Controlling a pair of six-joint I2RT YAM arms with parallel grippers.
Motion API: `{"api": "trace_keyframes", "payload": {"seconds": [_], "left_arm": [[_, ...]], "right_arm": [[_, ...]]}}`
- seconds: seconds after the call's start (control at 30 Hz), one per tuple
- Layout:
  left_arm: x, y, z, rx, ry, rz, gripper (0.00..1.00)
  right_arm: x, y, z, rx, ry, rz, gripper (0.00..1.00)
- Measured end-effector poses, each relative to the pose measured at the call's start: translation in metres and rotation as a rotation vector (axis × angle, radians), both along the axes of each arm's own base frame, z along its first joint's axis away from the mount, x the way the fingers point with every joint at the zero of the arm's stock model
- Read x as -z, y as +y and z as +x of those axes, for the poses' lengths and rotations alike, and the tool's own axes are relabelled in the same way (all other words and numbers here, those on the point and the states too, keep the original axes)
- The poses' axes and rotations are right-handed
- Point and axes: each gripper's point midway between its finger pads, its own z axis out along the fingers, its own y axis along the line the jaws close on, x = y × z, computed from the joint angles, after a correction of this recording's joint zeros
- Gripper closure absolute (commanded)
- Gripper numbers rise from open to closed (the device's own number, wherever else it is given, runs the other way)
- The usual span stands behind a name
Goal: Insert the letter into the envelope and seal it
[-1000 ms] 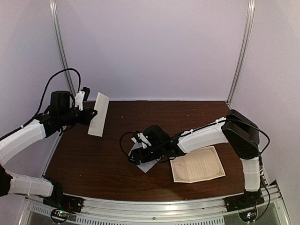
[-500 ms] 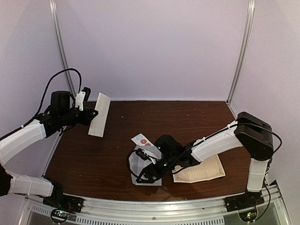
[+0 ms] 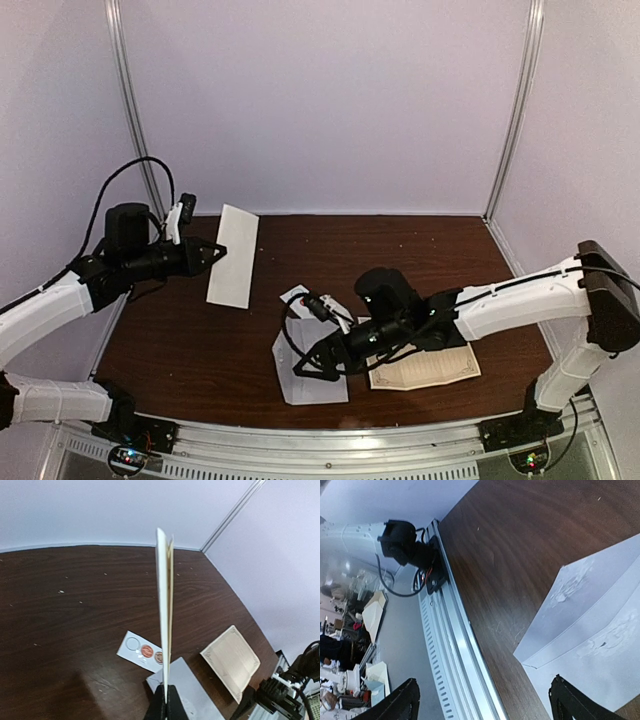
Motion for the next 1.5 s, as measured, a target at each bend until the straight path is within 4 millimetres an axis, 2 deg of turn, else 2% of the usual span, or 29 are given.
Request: {"api": "trace_keyframes", "payload": {"seconds": [0.1,0.17,0.23,0.3,0.53,0.7,1.13,1.3,1.5], "left_arm": [[0.006,-0.027,-0.026,0.058,0.084,-0.098,1.0],[0.019,-0.045,-0.042,0.09,0.161,-0.147,1.0],[0.035,-0.06,-0.057,0.102,0.243,-0.174,1.0],[0.049,-0.072,-0.068,0.106,0.316,-0.194,1.0],[0.097,-0.092,-0.083,0.049,0.517,-0.212,1.0],[0.121,-0.094,-0.086,0.001,0.584,-0.196,1.0],[0.166,-0.077,-0.09,-0.102,0.656,-0.16,1.0],[0.175,-0.076,-0.089,-0.114,0.667,-0.142,1.0],[0.183,-0.076,-0.088,-0.123,0.676,-0.127,1.0]], "right_arm": [[-0.029,-0.011,0.013,0.102,-0.042,0.039,0.11],[-0.031,-0.021,0.024,0.176,-0.046,0.027,0.11],[-0.021,-0.031,0.036,0.248,-0.036,-0.008,0.12],[-0.002,-0.042,0.045,0.313,-0.014,-0.066,0.13],[0.037,-0.05,0.057,0.411,0.041,-0.167,0.2],[0.049,-0.052,0.061,0.453,0.07,-0.195,0.2],[0.069,-0.057,0.066,0.529,0.111,-0.231,0.22],[0.08,-0.06,0.066,0.549,0.129,-0.257,0.24],[0.081,-0.058,0.067,0.562,0.141,-0.25,0.26]]}}
